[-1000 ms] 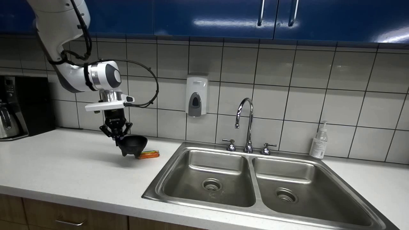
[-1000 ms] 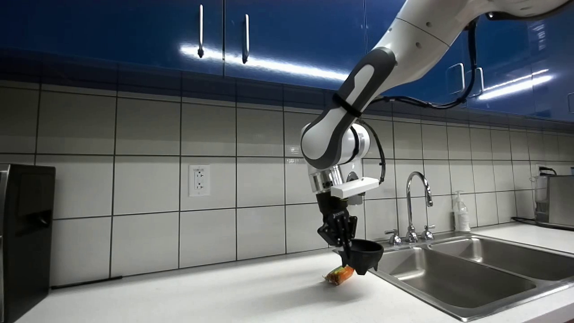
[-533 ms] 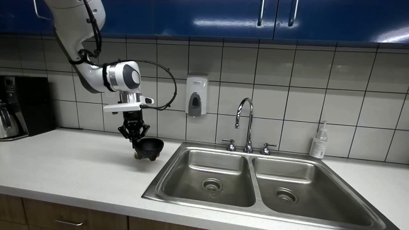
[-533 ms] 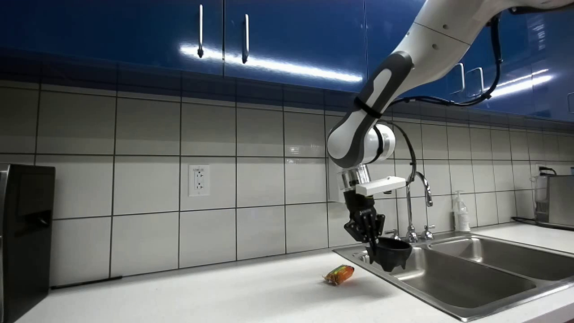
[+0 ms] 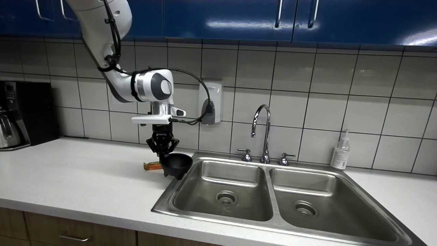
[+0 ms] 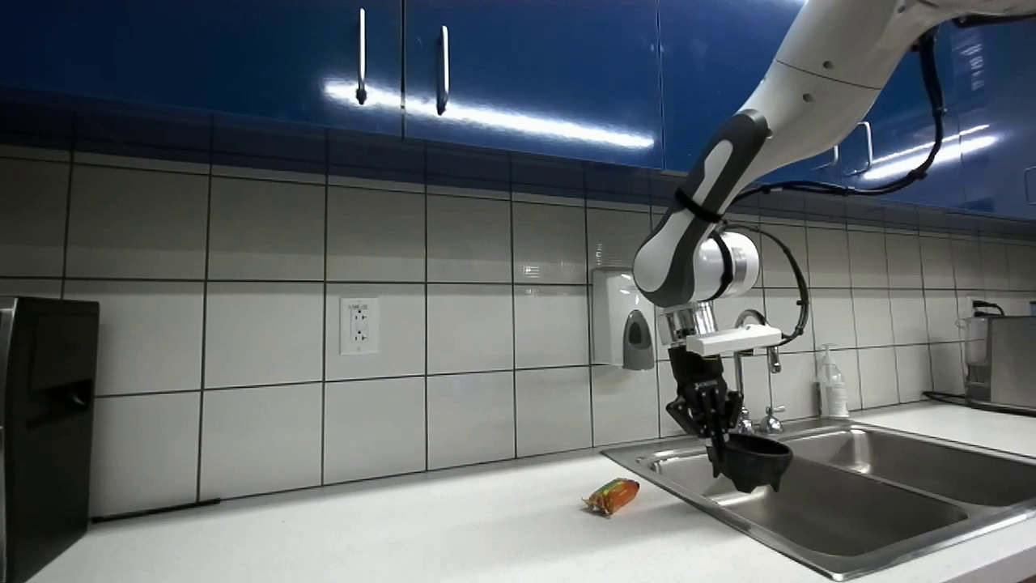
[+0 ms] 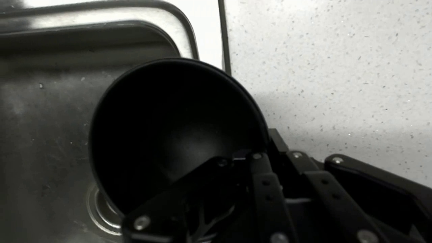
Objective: Pick up the black bowl and put it in the sink
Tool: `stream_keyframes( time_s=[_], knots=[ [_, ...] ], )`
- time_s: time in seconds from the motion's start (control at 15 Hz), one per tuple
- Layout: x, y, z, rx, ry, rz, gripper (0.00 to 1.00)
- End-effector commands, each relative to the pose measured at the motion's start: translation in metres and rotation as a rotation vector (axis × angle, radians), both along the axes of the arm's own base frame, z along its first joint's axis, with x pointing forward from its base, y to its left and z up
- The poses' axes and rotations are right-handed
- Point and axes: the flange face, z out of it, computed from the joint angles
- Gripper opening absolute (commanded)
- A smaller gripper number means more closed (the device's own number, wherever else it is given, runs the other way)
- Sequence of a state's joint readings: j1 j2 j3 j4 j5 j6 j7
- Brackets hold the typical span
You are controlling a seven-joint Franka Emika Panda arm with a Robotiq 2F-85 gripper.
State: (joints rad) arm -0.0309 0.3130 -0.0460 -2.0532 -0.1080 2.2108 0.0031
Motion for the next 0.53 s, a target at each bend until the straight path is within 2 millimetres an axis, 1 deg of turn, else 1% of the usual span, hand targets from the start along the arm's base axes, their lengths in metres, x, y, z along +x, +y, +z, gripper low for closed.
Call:
stream_keyframes(
  time_s=[0.0, 0.27, 0.47],
  knots=[
    [-0.002, -0.031, 0.002, 0.034, -0.018, -0.033, 0.02],
    [-0.002, -0.064, 0.000, 0.062, -0.030, -0.088, 0.02],
    [-0.001, -0.090, -0.006, 0.072, -0.025, -0.138, 0.02]
  ],
)
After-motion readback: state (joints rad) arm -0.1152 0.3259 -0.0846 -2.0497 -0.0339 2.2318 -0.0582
